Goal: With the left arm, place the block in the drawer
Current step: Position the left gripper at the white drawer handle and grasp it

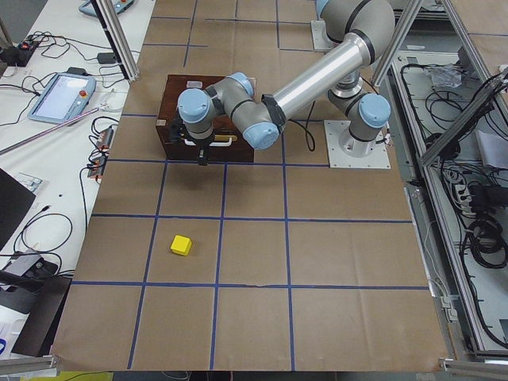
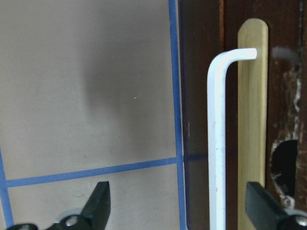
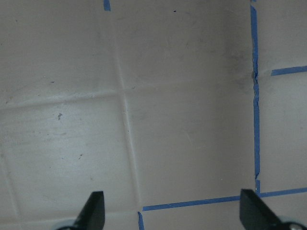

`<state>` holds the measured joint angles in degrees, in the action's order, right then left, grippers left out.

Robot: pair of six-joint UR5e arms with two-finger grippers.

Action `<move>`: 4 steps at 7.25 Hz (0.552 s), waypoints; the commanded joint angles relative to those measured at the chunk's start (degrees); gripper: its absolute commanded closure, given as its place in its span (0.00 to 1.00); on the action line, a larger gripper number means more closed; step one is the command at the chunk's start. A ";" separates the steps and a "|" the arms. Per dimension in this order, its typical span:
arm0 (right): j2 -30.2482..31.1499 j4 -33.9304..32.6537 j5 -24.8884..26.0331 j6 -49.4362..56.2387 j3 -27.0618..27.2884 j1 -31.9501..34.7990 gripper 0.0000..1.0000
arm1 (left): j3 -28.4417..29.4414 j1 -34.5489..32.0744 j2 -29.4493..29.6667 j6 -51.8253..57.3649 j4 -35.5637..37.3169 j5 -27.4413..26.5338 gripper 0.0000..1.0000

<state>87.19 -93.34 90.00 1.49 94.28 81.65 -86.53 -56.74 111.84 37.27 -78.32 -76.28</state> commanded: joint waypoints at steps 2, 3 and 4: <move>0.00 0.00 0.00 -0.08 0.03 0.00 0.00 | -0.13 0.05 0.83 -0.09 0.45 0.95 0.01; 0.00 0.00 0.00 0.00 0.03 0.00 0.00 | -0.05 0.14 1.09 -0.09 0.45 0.95 0.01; 0.00 0.00 0.00 0.00 0.03 0.00 0.00 | -0.13 0.14 1.36 -0.09 0.54 0.95 0.01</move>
<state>87.19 -93.34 90.00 1.47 94.29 81.65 -86.62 -56.63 112.89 37.18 -77.85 -75.33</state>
